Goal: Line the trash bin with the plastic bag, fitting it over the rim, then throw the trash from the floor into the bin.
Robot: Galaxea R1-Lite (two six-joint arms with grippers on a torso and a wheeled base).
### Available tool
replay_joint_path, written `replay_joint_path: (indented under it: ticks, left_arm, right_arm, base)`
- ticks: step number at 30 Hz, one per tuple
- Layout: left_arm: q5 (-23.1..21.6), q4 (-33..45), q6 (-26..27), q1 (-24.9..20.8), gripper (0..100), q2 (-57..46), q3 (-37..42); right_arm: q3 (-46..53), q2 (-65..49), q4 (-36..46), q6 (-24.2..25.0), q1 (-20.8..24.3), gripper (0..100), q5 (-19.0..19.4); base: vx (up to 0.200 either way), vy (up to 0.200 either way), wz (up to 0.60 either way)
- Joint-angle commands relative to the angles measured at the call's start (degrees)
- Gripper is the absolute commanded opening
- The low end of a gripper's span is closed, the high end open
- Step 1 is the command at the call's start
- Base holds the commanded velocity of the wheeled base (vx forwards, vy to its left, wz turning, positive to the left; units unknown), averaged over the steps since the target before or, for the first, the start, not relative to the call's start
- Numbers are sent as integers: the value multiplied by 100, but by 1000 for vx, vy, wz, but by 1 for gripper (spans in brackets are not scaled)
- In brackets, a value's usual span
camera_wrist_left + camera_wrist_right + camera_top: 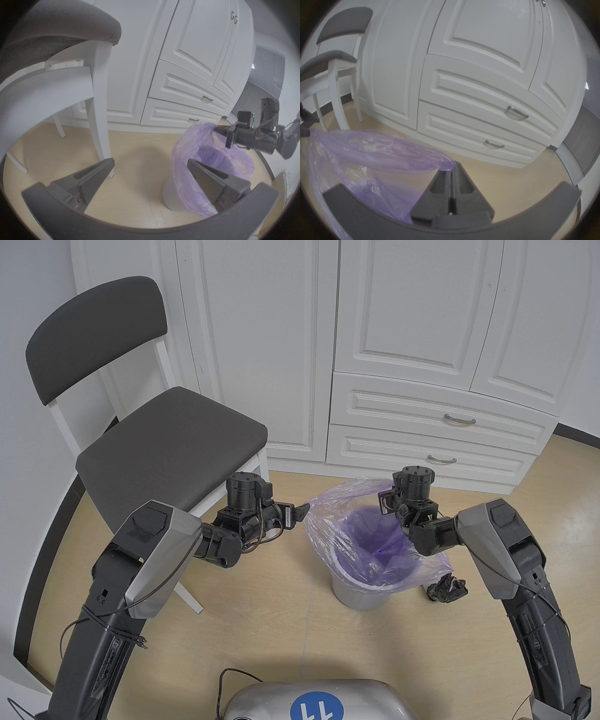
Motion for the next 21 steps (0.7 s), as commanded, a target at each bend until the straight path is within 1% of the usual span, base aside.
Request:
replay_joint_path:
  ticks: [1,9,10,14,15,16,18,19,20,21]
  left_arm:
    - [-3,-51,3,-10,100,63,26]
    - [-3,-78,12,-19,100,45,53]
    - [-3,-78,12,-19,100,45,53]
    - [-12,-139,39,-19,100,54,149]
    - [-21,-236,39,-10,100,63,185]
    - [-30,-254,39,-1,100,63,185]
    - [-30,-254,39,-1,100,63,176]
    - [-30,-254,39,-1,100,63,176]
    - [-65,-254,39,-1,100,63,167]
    - [-82,-254,30,-1,100,54,176]
  right_arm:
    - [-95,325,-36,-4,-20,0,29]
    - [-95,246,-405,-39,-73,0,-15]
    - [-95,237,-405,-39,-73,100,-15]
    - [61,-132,-413,-48,-29,100,3]
    - [1028,-774,-308,-92,15,100,100]
    - [1582,-1152,-202,-118,42,100,249]
    - [2320,-1679,26,-145,85,100,636]
    - [2320,-1679,26,-145,85,100,636]
    - [3076,-2391,430,-145,103,100,1075]
    - [3261,-2619,615,-153,103,100,1128]
  base:
    - [0,0,0]
    - [0,0,0]
    - [0,0,0]
    - [0,0,0]
    - [0,0,0]
    - [0,0,0]
    - [0,0,0]
    - [0,0,0]
    - [0,0,0]
    - [0,0,0]
